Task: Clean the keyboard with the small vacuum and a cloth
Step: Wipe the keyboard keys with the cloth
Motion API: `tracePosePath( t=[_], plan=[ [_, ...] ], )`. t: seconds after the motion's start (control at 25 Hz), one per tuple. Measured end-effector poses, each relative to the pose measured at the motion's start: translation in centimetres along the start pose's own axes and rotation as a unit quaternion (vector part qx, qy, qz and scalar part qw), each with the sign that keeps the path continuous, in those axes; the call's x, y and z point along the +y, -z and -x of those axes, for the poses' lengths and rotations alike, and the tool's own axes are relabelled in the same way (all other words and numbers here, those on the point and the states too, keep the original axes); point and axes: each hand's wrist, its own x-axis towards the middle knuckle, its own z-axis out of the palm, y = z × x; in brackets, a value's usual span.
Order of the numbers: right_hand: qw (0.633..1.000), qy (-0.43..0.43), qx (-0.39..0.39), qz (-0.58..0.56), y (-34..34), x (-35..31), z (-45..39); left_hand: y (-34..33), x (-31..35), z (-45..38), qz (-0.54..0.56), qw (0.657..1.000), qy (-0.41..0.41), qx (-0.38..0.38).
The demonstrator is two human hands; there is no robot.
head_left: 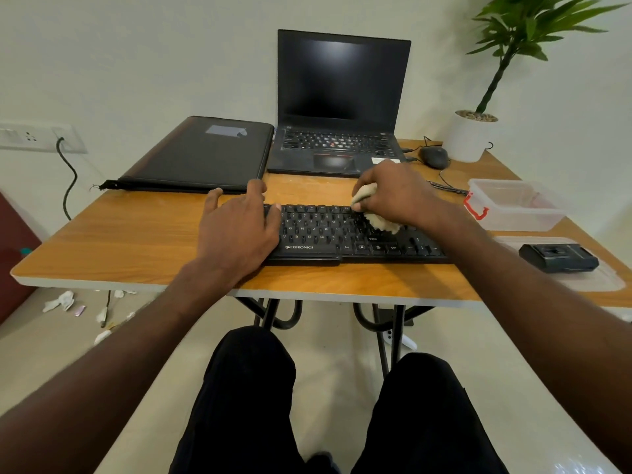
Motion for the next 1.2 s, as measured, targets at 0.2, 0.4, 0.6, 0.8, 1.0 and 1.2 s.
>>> tracePosePath(
  t=[0.2,0.4,0.6,0.8,1.0,1.2],
  plan=[
    [0.997,0.076,0.022,-0.02,-2.0,-2.6,-1.5,-2.4,5.8,-0.7,0.029,0.999,-0.021,-0.008],
    [0.992,-0.005,-0.011,0.129,-1.0,1.7,-1.2,-4.1,5.8,-0.3,-0.027,0.999,-0.034,0.009],
    [0.996,0.021,0.067,0.06,-1.1,1.5,0.2,-4.0,6.2,-0.2,-0.027,0.999,-0.037,0.014],
    [0.987,-0.052,0.045,0.146,0.2,4.2,1.4,-4.0,6.3,-0.2,-0.034,0.999,-0.032,0.013],
    [0.992,0.006,0.059,0.112,-0.8,2.4,2.1,-4.0,6.3,-0.2,-0.035,0.999,-0.03,0.018],
    [0.985,0.072,0.021,0.158,0.1,2.9,2.8,-4.1,6.4,0.0,-0.042,0.998,-0.03,0.026]
  ],
)
